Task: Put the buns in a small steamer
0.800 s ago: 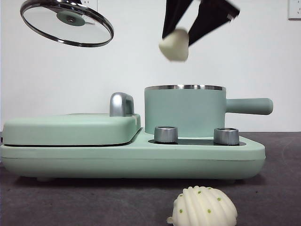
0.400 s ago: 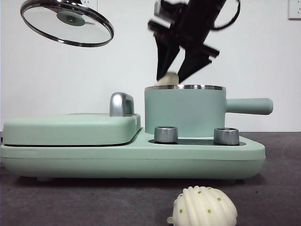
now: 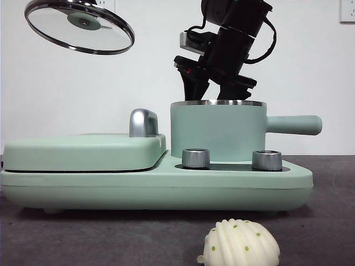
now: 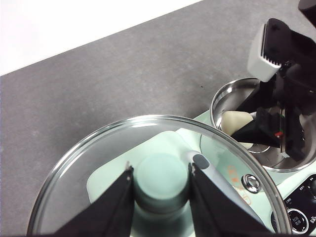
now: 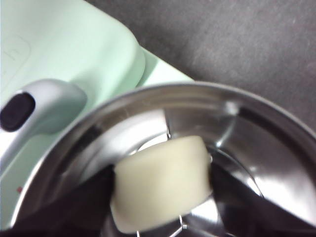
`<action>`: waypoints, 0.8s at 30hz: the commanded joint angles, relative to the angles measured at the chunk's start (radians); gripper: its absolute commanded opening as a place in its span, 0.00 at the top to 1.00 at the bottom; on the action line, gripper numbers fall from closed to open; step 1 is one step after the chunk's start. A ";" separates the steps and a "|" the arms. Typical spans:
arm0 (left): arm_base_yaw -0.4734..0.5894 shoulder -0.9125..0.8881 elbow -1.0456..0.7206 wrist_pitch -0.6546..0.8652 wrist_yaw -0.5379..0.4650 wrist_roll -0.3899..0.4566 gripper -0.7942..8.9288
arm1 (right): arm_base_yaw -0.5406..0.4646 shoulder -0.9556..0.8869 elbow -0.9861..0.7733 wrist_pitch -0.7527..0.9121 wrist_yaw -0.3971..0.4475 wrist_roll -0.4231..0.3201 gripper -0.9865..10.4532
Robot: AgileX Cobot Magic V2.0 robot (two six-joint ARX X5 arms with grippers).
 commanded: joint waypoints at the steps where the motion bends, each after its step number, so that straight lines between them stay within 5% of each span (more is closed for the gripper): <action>1: -0.002 -0.001 0.019 0.032 0.005 0.002 0.91 | 0.007 0.010 0.043 0.010 -0.002 -0.010 0.60; 6: -0.002 -0.001 0.019 0.032 0.005 0.002 0.91 | 0.010 -0.086 0.146 -0.104 -0.008 -0.012 0.57; 9: -0.002 -0.001 0.019 0.027 0.005 0.002 0.91 | 0.030 -0.191 0.094 -0.034 -0.072 -0.012 0.57; 17: -0.002 -0.001 0.019 0.027 0.005 0.002 0.91 | 0.138 -0.563 -0.406 0.353 -0.075 -0.008 0.58; 24: -0.002 -0.001 0.019 0.027 0.005 0.002 0.91 | 0.219 -0.768 -0.690 0.487 -0.082 0.005 0.58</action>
